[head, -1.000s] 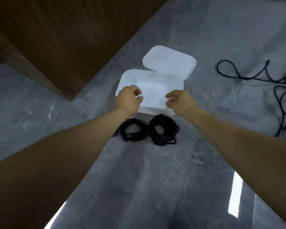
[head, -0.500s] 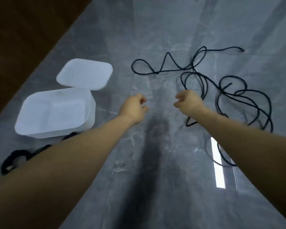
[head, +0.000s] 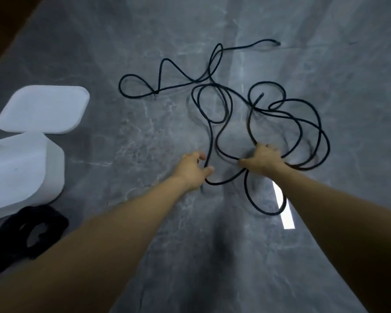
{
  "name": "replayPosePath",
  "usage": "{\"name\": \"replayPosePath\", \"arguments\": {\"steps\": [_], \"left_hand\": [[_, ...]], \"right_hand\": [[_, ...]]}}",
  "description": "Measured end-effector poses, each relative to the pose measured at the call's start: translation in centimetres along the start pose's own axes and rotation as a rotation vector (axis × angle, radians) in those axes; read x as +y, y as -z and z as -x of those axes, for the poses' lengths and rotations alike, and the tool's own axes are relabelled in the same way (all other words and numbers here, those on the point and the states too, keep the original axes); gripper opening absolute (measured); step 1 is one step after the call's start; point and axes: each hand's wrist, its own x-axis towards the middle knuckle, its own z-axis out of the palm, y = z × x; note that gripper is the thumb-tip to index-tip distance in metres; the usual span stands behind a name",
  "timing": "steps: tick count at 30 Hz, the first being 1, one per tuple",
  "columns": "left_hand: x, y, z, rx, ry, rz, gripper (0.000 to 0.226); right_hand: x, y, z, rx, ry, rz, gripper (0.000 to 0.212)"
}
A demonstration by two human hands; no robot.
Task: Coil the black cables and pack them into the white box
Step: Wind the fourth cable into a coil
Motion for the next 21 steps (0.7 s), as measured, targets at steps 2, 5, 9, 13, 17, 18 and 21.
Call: {"name": "replayPosePath", "arguments": {"steps": [2, 5, 9, 13, 17, 18, 21], "left_hand": [[-0.1, -0.2, 0.1, 0.012, 0.01, -0.007, 0.046], [-1.2, 0.2, 0.7, 0.027, 0.042, 0.007, 0.046], [-3.9, 1.8, 2.4, 0.038, 0.094, -0.006, 0.043], [-6.4, 3.8, 3.9, 0.021, 0.132, 0.015, 0.039], [-7.6, 5.7, 4.6, 0.064, 0.128, 0.067, 0.036], [-7.7, 6.2, 4.8, 0.089, 0.115, 0.075, 0.038], [-8.3, 8.0, 5.5, 0.217, 0.04, 0.095, 0.052]], "right_hand": [[-0.5, -0.4, 0.2, 0.0, 0.023, -0.015, 0.065], [-2.0, -1.7, 0.9, -0.051, 0.098, -0.017, 0.06], [-5.0, -4.2, 2.6, -0.148, 0.235, 0.027, 0.057], [-7.8, -5.7, 4.2, -0.23, 0.303, 0.034, 0.018], [-9.6, -6.1, 6.1, -0.233, 0.419, 0.025, 0.022], [-10.0, -6.0, 6.6, -0.22, 0.447, -0.001, 0.022], [-11.3, -5.6, 7.9, -0.194, 0.528, -0.05, 0.023]]}}
